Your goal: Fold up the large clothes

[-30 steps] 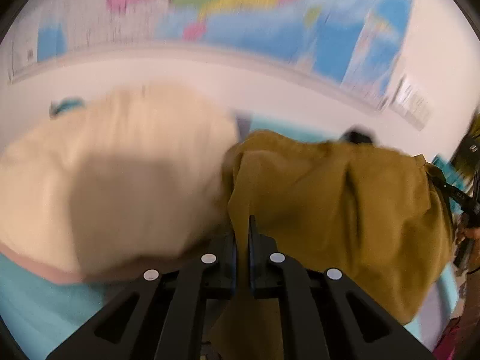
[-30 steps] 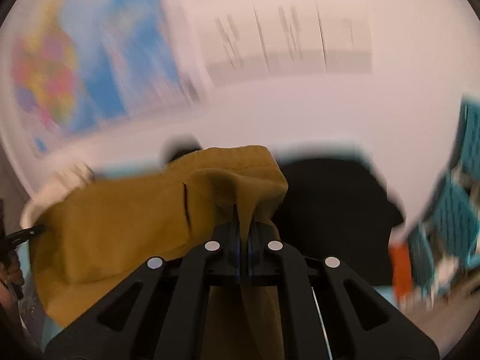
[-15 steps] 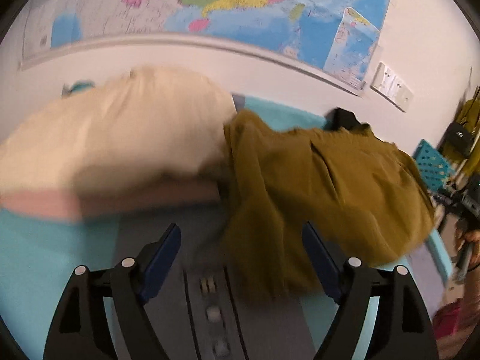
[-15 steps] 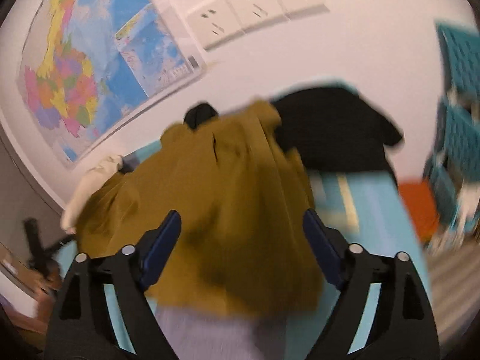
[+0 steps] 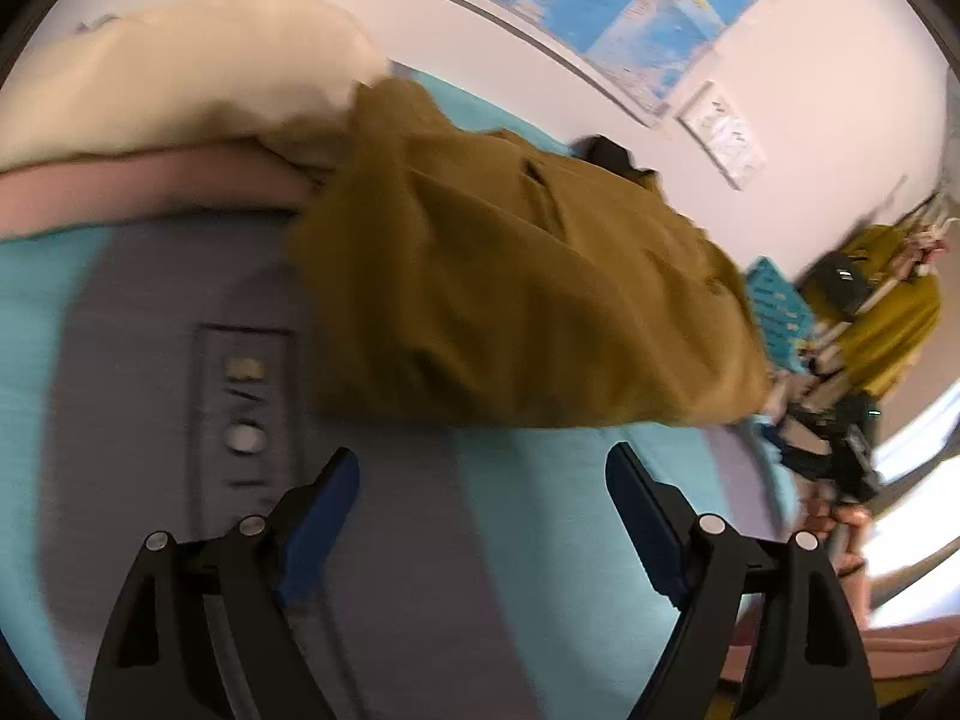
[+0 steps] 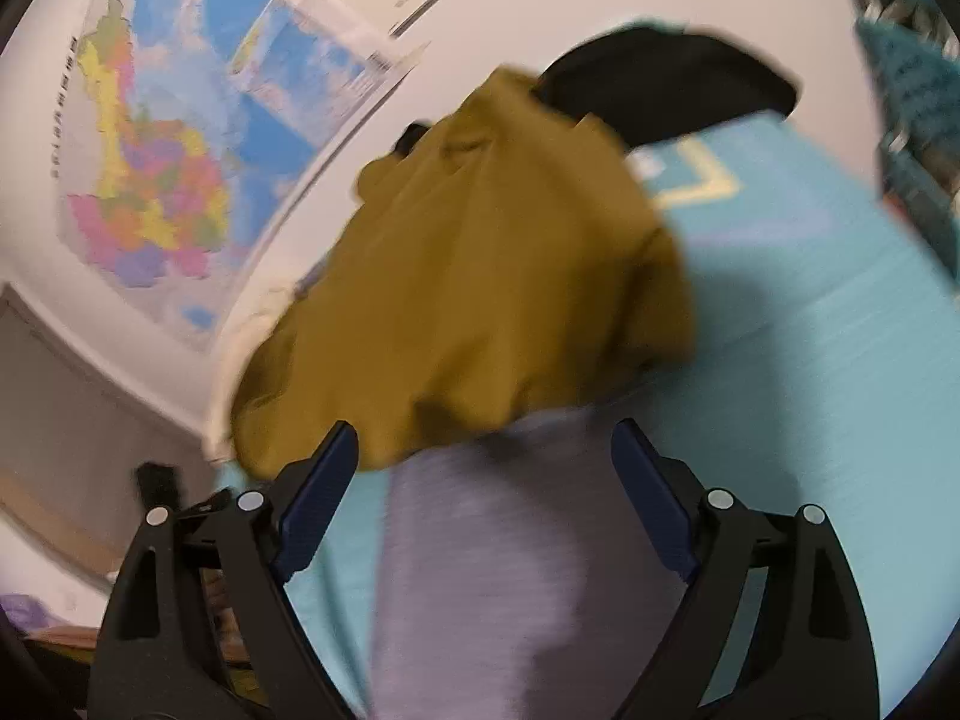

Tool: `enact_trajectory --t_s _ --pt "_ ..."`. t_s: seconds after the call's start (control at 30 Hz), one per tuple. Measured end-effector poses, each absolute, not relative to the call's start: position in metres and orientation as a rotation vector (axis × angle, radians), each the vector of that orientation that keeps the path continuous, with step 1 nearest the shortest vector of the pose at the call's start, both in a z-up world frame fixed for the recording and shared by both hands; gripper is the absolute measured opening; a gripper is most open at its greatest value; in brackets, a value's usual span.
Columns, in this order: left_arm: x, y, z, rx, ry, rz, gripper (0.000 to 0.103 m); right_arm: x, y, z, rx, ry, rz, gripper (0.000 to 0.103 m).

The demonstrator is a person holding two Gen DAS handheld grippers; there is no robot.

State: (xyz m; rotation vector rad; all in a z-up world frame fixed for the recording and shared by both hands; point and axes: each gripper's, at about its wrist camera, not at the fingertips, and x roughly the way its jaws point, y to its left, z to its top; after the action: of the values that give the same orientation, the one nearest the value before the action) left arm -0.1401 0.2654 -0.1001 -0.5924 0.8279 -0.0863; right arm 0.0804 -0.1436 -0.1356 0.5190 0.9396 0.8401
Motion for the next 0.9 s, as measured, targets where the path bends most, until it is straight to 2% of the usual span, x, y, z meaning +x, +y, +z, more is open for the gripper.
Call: enact_trajectory --t_s 0.17,0.3,0.47,0.77,0.9 --pt "-0.119 0.258 -0.103 -0.633 0.82 -0.104 0.087 0.094 -0.114 -0.14 0.51 0.944 0.86 0.086" --pt "-0.1 0.259 -0.105 -0.715 0.816 -0.108 0.096 0.11 -0.095 -0.139 0.512 0.94 0.832 0.086" --pt "-0.082 0.264 -0.103 -0.758 0.81 -0.05 0.096 0.116 -0.095 -0.141 0.593 0.908 0.803 0.086" --pt "-0.068 0.235 -0.097 -0.552 0.842 0.116 0.095 0.113 -0.098 -0.14 0.579 0.901 0.764 0.084" --pt "-0.068 0.237 -0.097 -0.544 0.846 0.122 0.095 0.113 -0.092 -0.139 0.564 0.898 0.747 0.088"
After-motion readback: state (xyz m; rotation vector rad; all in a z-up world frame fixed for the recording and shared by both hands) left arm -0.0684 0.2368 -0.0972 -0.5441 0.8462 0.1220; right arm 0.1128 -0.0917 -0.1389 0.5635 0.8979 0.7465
